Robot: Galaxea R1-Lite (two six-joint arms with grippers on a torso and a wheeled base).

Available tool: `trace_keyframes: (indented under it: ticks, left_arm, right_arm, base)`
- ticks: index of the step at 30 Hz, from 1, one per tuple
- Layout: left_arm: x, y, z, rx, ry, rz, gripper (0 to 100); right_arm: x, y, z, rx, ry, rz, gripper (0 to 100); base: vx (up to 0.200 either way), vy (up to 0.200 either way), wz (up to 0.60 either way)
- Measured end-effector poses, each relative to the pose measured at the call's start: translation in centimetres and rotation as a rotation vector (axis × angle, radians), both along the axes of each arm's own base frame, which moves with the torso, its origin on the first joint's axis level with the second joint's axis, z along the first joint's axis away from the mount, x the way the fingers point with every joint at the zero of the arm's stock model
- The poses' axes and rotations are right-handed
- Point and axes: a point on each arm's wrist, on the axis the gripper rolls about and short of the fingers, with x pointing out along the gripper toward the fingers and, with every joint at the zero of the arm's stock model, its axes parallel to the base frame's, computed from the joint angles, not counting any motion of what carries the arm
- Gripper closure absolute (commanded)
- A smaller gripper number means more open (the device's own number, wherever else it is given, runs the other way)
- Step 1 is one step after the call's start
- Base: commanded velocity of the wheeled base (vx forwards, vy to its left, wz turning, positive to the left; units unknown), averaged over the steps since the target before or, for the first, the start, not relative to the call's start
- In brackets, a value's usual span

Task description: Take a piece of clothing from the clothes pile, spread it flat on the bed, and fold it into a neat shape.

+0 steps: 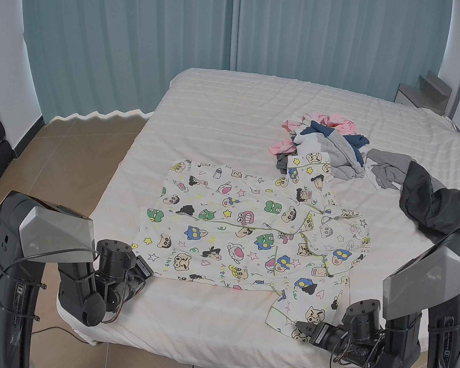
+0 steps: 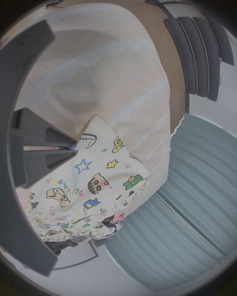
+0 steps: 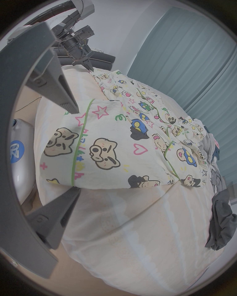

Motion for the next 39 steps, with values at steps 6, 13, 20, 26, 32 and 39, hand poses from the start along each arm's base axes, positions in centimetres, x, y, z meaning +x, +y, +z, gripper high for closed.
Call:
trace_keyframes:
  ticks: [6, 13, 20, 26, 32, 39]
  left_arm:
    - [-0.2, 0.0, -0.1, 0.017, 0.006, -0.012, 100]
    - [-0.7, 0.0, -0.1, 0.096, 0.021, -0.06, 100]
    - [-1.6, 0.1, 1.0, 0.154, 0.018, -0.1, 100]
    - [-3.0, 0.4, 1.3, 0.182, 0.054, -0.121, 100]
    - [-4.6, 0.8, 1.0, 0.195, 0.109, -0.135, 100]
    - [-6.0, 1.4, 0.7, 0.179, 0.163, -0.17, 100]
  right_arm:
    - [-0.1, 0.0, -0.3, -0.007, 0.013, 0.001, 100]
    - [-0.5, -0.4, 0.1, -0.009, 0.016, -0.007, 100]
    - [-1.7, -1.2, 1.3, -0.006, 0.028, -0.01, 100]
    - [-2.4, -1.6, 1.9, -0.007, 0.038, -0.008, 100]
    - [-2.6, -1.6, 2.1, -0.003, 0.036, -0.011, 100]
    - [-3.2, -1.6, 1.9, -0.035, 0.087, -0.004, 100]
  base:
    - [0.0, 0.0, 0.0]
    - [0.0, 0.0, 0.0]
    - [0.0, 0.0, 0.0]
    - [0.0, 0.0, 0.0]
    - [0.0, 0.0, 0.0]
    - [0.0, 0.0, 0.0]
